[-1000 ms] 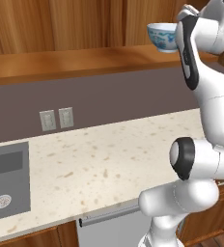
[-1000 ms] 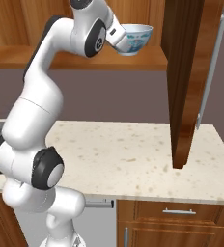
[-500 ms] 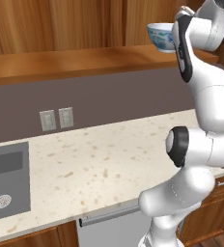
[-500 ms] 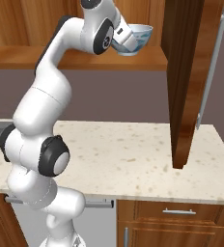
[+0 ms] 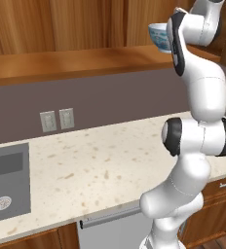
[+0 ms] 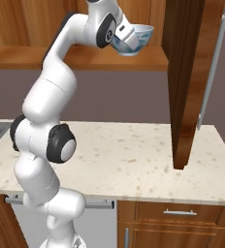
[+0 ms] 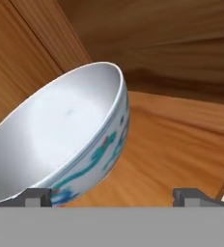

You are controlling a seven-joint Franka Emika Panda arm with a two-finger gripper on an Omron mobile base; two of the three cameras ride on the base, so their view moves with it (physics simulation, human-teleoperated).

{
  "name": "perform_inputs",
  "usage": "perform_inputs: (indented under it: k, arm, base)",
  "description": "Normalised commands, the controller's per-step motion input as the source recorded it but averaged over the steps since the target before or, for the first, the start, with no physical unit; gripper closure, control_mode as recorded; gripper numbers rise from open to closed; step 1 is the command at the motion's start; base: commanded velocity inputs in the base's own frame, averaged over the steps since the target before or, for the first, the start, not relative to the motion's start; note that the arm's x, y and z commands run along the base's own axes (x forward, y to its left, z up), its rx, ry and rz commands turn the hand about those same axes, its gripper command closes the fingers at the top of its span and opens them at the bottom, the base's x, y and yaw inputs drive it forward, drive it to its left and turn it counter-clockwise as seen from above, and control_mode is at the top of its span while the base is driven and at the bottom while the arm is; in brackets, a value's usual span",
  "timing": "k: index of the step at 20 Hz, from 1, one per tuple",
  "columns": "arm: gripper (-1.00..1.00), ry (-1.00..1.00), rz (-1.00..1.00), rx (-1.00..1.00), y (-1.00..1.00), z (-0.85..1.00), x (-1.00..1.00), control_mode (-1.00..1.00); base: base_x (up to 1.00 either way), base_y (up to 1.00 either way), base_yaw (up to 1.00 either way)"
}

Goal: Pick up the bowls from the cabinet and place each bowl in front of a stool on the dining counter.

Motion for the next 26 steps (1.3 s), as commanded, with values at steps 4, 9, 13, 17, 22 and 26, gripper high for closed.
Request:
perform_inputs:
  k: [4,9,13,17,22,26]
  arm:
    - [-1.0,0.07,0.0,0.0,0.0,0.0,0.33,-1.0]
    - [-1.0,0.01,0.0,0.0,0.0,0.03,0.25,-1.0]
    - [-1.0,0.0,0.0,0.0,0.0,0.01,0.14,-1.0]
    - [-1.0,0.0,0.0,0.0,0.0,-0.03,0.16,-1.0]
    - [-1.0,0.0,0.0,0.0,0.0,-0.03,0.05,-1.0]
    - [-1.0,-0.01,0.0,0.0,-0.05,0.0,-0.23,-1.0]
  base:
    - [0.0,0.0,0.0]
    - [0.0,0.0,0.0]
    - [0.0,0.0,0.0]
    - [0.0,0.0,0.0]
    - [0.0,0.0,0.0]
    - [0.0,0.0,0.0]
